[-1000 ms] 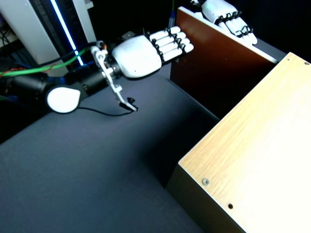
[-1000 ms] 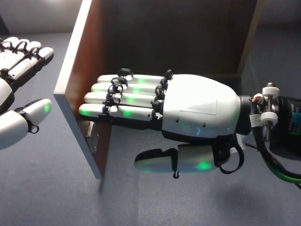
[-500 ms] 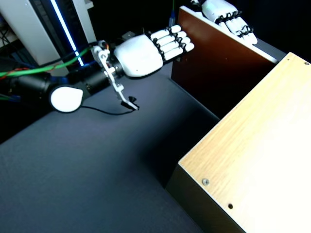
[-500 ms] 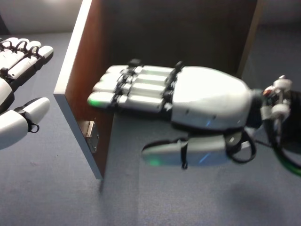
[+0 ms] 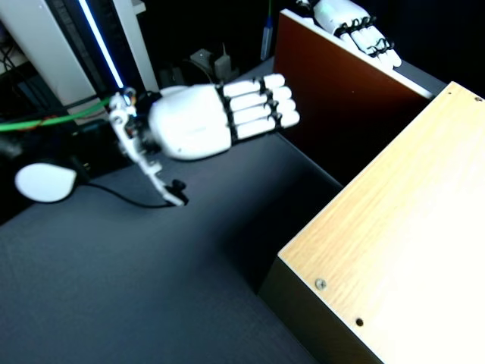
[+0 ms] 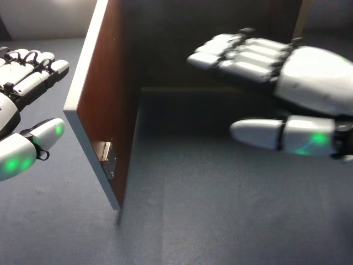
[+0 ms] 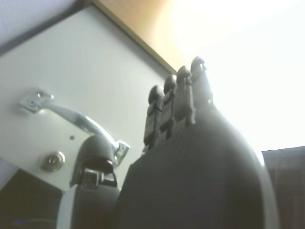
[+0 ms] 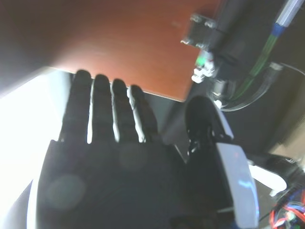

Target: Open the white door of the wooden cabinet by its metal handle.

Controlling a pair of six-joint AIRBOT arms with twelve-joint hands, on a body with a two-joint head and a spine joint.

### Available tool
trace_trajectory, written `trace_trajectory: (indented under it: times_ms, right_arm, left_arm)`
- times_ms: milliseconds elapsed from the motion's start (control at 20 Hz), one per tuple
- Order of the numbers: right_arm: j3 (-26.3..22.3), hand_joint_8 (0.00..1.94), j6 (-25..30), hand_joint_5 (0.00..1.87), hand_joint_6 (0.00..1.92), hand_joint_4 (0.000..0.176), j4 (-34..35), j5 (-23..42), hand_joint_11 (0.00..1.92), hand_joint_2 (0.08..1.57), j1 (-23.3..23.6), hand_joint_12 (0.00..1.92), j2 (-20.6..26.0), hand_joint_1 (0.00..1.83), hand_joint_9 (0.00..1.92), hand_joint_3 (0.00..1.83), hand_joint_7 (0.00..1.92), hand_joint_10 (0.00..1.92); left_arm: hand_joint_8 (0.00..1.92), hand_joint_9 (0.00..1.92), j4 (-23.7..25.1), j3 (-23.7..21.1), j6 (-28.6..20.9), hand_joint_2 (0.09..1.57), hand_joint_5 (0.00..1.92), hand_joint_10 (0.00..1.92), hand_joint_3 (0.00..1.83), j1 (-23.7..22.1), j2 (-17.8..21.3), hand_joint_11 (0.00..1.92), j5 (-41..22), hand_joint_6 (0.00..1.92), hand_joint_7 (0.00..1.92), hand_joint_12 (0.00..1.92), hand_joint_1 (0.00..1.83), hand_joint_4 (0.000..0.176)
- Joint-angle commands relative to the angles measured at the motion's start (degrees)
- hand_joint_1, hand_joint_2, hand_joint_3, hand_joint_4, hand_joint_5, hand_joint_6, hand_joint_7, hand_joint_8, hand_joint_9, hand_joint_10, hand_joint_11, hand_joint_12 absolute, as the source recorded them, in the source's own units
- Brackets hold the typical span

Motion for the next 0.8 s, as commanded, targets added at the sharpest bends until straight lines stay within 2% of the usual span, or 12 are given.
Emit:
trace_trajectory:
  times_ms: [0, 50, 150, 250, 350, 450, 500, 600, 750]
  right_arm:
    - [-0.5, 0.0, -0.74, 0.02, 0.01, 0.0, 3.53, 8.77, 0.0, 1.49, -0.59, 0.0, 1.59, 0.0, 0.0, 0.0, 0.0, 0.0]
    - [-1.08, 0.0, -1.48, 0.01, 0.0, 0.0, 5.75, 10.15, 0.0, 1.5, -1.96, 0.0, 4.32, 0.0, 0.0, 0.0, 0.0, 0.0]
    - [-1.91, 0.0, -2.52, 0.01, 0.0, 0.0, 8.92, 12.25, 0.0, 1.47, -3.89, 0.0, 6.29, 0.0, 0.0, 0.0, 0.0, 0.0]
    - [-2.9, 0.0, -3.58, 0.01, 0.0, 0.0, 13.69, 16.06, 0.0, 1.49, -7.45, 0.0, 8.34, 0.01, 0.0, 0.0, 0.0, 0.0]
    - [-3.9, 0.0, -3.58, 0.03, 0.0, 0.0, 18.34, 20.45, 0.0, 1.54, -11.61, 0.0, 9.67, 0.25, 0.0, 0.0, 0.0, 0.0]
    - [-5.37, 0.0, -3.59, 0.04, 0.0, 0.0, 21.83, 25.51, 0.0, 1.51, -15.33, 0.0, 10.54, 0.06, 0.0, 0.0, 0.0, 0.0]
    - [-6.12, 0.01, -3.59, 0.07, 0.01, 0.0, 23.31, 28.09, 0.01, 1.48, -17.03, 0.0, 11.08, 0.06, 0.02, 0.0, 0.04, 0.01]
    - [-7.7, 0.01, -3.59, 0.11, 0.01, 0.0, 25.08, 32.02, 0.11, 1.45, -20.15, 0.04, 12.19, 0.2, 0.05, 0.0, 0.07, 0.0]
    - [-10.11, 0.01, -3.58, 0.15, 0.01, 0.0, 25.71, 37.34, 0.17, 1.41, -23.96, 0.06, 13.15, 0.16, 0.08, 0.0, 0.11, 0.01]
  left_arm:
    - [0.0, 0.04, -0.01, -0.01, -0.13, 1.57, 0.09, 0.0, 0.06, 0.02, 0.73, 0.0, -8.43, 0.0, 0.07, 0.18, 0.0, 0.0]
    - [0.0, 0.02, 0.15, -0.35, -0.13, 1.57, 0.08, 0.01, 0.08, 0.22, 1.1, 0.0, -9.15, 0.0, 0.05, 0.11, 0.0, 0.0]
    - [0.0, 0.02, 0.32, -0.91, -0.13, 1.57, 0.08, 0.0, 0.06, 0.68, 1.6, 0.0, -10.58, 0.0, 0.05, 0.02, 0.0, 0.0]
    - [0.0, 0.04, 0.49, -1.54, -0.5, 1.57, 0.08, 0.01, 0.06, 1.6, 2.02, 0.03, -12.77, 0.0, 0.05, 0.03, 0.0, 0.0]
    - [0.0, 0.01, 1.01, -1.89, -1.32, 1.56, 0.05, 0.0, 0.05, 2.28, 2.28, 0.01, -14.26, 0.0, 0.02, 0.03, 0.0, 0.0]
    - [0.0, 0.0, 1.54, -1.99, -2.5, 1.57, 0.06, 0.0, 0.05, 2.64, 2.32, 0.01, -15.67, 0.01, 0.02, 0.01, 0.0, 0.0]
    - [0.0, 0.03, 1.67, -2.11, -2.74, 1.57, 0.09, 0.0, 0.07, 2.8, 2.41, 0.0, -16.29, 0.0, 0.05, 0.19, 0.0, 0.0]
    - [0.0, 0.04, 2.02, -2.54, -2.89, 1.57, 0.08, 0.01, 0.09, 3.04, 2.78, 0.0, -17.37, 0.0, 0.05, 0.34, 0.0, 0.0]
    - [0.01, 0.05, 2.5, -2.75, -4.19, 1.55, 0.08, 0.0, 0.02, 3.51, 2.93, 0.0, -19.13, 0.0, 0.06, 0.3, 0.0, 0.0]
